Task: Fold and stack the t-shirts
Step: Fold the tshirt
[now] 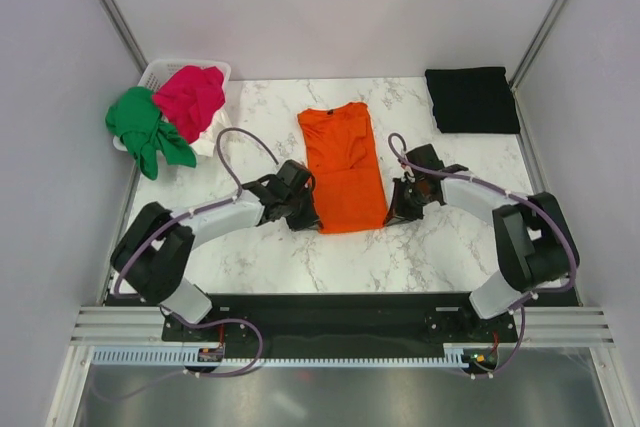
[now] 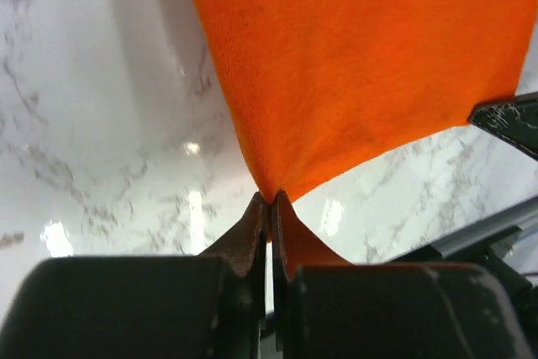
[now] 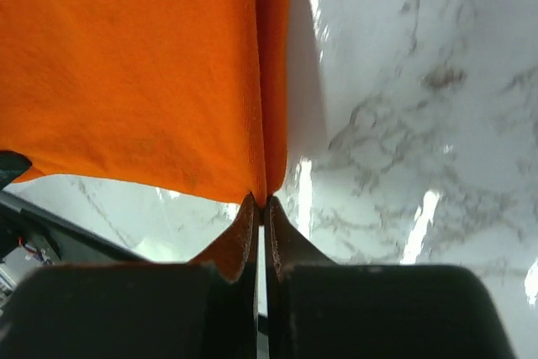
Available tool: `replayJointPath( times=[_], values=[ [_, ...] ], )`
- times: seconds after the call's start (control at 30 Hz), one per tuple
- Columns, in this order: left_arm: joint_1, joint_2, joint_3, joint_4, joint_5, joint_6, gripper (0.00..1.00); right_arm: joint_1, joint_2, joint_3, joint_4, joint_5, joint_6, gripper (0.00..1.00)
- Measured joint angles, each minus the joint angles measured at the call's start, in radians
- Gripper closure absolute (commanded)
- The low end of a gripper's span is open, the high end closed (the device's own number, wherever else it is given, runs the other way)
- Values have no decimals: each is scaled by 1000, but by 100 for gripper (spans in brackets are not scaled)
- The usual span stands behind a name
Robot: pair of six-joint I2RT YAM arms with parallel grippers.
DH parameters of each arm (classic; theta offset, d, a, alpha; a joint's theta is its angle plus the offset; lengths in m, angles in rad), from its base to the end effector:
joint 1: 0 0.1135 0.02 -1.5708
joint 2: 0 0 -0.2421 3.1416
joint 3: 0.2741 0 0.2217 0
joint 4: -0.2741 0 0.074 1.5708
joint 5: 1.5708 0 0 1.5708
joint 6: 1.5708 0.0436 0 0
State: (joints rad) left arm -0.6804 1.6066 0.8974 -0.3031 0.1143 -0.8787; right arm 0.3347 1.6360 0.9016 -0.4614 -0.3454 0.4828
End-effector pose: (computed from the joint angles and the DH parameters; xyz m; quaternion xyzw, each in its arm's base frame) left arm 0.2238 -0.1875 0.1625 -0.0793 0.9565 -0.2325 0.1571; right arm 0.2563 0.1048 0.1496 0.0397 0.9676 0.2279 0.1014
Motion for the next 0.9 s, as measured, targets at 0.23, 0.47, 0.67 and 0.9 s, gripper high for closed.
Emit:
replayJointPath(
  times=[0.23,0.47,0.67,0.9],
  values=[
    [-67,-286,-42,-136,-3,-32,98,52,-278,-50,-140,-17,38,100],
    [-140,-521,-22,-330,-4,-86,97,132,-594,-14,-361,-14,132,100],
    [-142,-583,51,-422,-18,-108,94,135,-604,152,-469,32,158,100],
    [-73,-485,91,-436,-11,-105,94,135,-427,273,-504,122,135,100]
  ],
)
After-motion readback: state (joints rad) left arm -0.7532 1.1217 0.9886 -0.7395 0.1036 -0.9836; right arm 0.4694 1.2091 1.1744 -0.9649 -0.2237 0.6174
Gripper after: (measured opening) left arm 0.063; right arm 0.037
